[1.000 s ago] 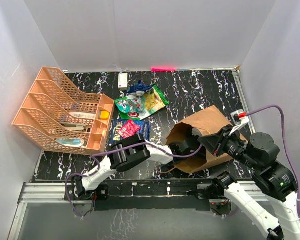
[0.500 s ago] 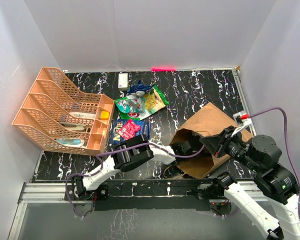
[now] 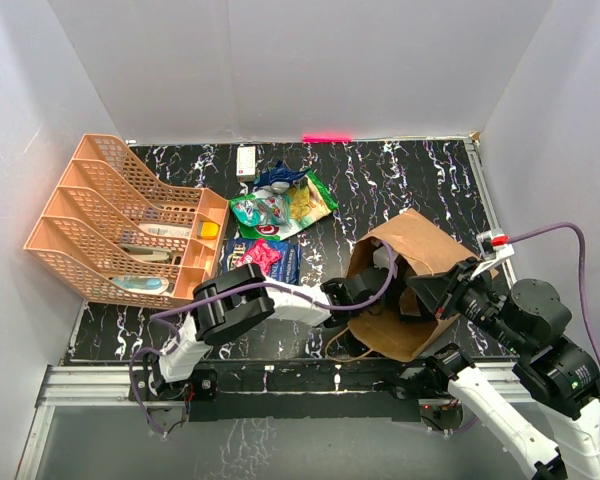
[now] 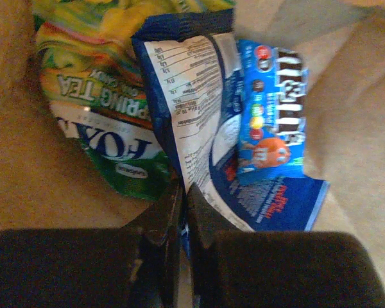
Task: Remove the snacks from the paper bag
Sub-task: Take out the snack from the paper bag.
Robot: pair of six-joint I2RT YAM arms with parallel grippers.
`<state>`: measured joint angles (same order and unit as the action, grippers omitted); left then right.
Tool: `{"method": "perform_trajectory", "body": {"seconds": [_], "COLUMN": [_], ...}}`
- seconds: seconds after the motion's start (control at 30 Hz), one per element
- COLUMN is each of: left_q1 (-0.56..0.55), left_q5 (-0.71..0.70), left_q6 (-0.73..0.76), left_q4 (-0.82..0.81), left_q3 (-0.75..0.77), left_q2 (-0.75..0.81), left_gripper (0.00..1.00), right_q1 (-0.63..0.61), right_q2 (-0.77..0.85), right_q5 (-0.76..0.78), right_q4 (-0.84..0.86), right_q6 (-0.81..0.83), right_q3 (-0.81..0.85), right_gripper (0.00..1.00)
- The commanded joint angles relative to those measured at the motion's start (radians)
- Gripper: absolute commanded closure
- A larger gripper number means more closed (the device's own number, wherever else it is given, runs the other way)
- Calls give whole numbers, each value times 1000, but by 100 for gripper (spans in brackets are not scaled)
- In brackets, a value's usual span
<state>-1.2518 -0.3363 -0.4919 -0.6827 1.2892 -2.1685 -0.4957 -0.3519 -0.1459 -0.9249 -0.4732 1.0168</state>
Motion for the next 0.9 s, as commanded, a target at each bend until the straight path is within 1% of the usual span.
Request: {"method": "perform_trajectory", "body": {"seconds": [0.0, 0.17, 0.27, 0.33, 0.47, 0.6, 0.87], "left_q1": [3, 2, 3, 3, 2, -3, -6], "left_q5": [118, 177, 212, 239, 273, 270, 273], "left_q6": [-91, -149, -159, -153, -129, -124, -145], "left_q4": [5, 99, 107, 93, 147, 192, 296], "left_q3": [-22, -44, -101, -157, -240, -332, -452], "left_q2": [143, 213, 281, 337, 455, 589, 853], "left_gripper": [100, 100, 100, 100, 100, 100, 100], "right_q1": [-3, -4, -3, -3, -2, -3, -3], "right_q2": [13, 5, 6, 5, 6, 12, 17], "right_q5": [24, 45, 72, 90, 125, 153, 189], "right_q4": [29, 47, 66, 73, 74, 84, 104], "right_q6": [-5, -8, -10, -10, -13, -25, -46], "right_q3": [8, -14, -21, -22, -22, -32, -61], "right_gripper": [92, 92, 92, 92, 92, 92, 92]}}
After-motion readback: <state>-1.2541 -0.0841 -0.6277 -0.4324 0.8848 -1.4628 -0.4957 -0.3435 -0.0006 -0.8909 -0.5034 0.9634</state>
